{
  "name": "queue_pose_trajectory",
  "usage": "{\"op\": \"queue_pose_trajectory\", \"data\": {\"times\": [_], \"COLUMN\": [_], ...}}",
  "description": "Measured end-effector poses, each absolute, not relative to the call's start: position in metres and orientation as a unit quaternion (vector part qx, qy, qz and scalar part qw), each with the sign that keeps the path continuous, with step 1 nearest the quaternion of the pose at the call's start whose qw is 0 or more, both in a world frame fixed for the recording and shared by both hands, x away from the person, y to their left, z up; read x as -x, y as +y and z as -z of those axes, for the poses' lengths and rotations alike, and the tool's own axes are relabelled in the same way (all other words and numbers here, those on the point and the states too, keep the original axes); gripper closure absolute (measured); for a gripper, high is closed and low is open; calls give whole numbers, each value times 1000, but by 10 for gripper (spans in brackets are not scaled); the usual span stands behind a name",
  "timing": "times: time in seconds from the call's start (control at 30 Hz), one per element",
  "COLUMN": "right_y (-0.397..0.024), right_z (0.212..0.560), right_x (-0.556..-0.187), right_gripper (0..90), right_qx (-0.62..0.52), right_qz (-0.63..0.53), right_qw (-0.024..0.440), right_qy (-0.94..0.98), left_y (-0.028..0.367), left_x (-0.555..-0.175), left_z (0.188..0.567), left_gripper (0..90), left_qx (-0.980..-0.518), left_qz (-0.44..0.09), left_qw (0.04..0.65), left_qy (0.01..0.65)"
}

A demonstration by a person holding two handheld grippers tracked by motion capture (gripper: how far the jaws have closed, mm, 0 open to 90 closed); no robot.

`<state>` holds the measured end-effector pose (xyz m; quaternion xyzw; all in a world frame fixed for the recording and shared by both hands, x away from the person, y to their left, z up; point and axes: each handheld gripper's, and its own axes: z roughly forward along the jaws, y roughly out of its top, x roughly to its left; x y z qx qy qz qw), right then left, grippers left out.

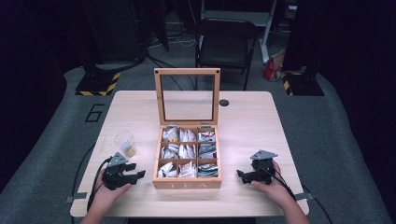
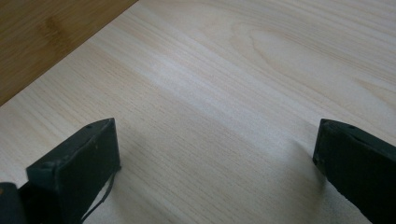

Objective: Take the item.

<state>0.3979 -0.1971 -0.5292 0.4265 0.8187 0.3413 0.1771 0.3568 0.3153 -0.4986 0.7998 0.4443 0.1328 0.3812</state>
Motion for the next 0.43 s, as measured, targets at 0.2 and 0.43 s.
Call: {"op": "queue_pose_trajectory", "data": {"times": [0.2,0.43], "right_y": [-197,-197], "right_z": [529,529], "right_x": [-398,-398], "right_gripper": [0,0], "right_qx": [-426,-426], "right_qz": [-341,-341], "right_qw": [177,177], "right_qy": [819,819], "left_y": [311,309], "left_x": [-359,-358], "left_z": [504,504], "left_gripper": [432,431], "left_qx": [-812,-808], "left_qz": [-131,-128], "left_qw": [366,372], "left_qy": [435,438]}}
